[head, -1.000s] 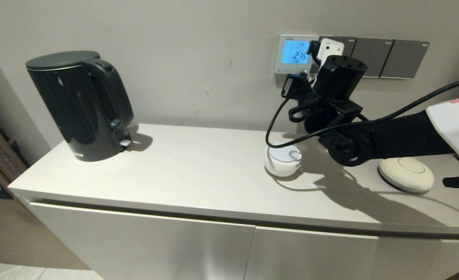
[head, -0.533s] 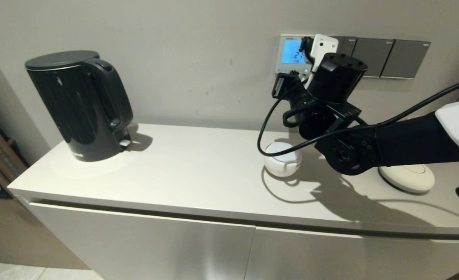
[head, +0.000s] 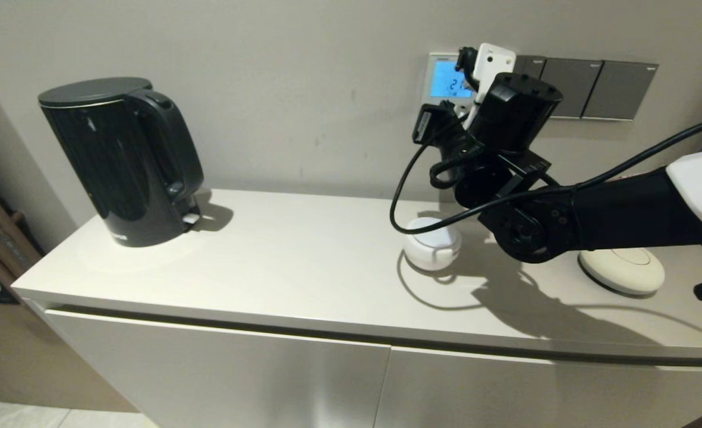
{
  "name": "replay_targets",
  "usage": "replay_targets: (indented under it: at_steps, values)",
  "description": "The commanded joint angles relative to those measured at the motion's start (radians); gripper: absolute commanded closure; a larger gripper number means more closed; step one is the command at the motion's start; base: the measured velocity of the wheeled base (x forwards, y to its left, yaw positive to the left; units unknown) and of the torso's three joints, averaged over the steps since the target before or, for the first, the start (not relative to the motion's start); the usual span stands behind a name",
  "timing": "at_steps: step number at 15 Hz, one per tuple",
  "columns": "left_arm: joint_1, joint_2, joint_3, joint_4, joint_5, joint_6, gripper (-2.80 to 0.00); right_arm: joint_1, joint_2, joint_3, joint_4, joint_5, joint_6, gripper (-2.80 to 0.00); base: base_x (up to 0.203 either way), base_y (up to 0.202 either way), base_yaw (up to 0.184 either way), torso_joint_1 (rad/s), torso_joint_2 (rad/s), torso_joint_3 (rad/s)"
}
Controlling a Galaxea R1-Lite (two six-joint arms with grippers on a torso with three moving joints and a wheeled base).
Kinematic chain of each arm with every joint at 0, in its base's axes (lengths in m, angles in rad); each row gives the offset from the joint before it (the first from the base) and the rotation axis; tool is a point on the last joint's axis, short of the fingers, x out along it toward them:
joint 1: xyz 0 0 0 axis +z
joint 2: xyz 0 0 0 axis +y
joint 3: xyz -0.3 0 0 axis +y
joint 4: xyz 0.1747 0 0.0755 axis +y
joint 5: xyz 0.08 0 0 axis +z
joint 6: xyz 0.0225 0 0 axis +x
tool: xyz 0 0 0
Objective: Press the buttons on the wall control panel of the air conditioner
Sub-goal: Turn on the central air conditioner, then press the temperature increase button
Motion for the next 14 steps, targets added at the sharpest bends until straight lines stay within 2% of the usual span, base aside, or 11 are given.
replay_targets:
  at_steps: [1, 14]
  values:
    - [0.001, 0.000, 0.000, 0.000, 0.000, 0.000, 0.00, 0.002, 0.037, -0.042, -0.004, 0.001, -0.008, 0.00, 0.000, 0.000, 0.000, 0.000, 0.00, 0.000]
    - [0.000, 0.001, 0.000, 0.000, 0.000, 0.000, 0.00, -0.002, 0.029, -0.037, -0.010, 0.002, -0.018, 0.00, 0.000, 0.000, 0.000, 0.000, 0.00, 0.000]
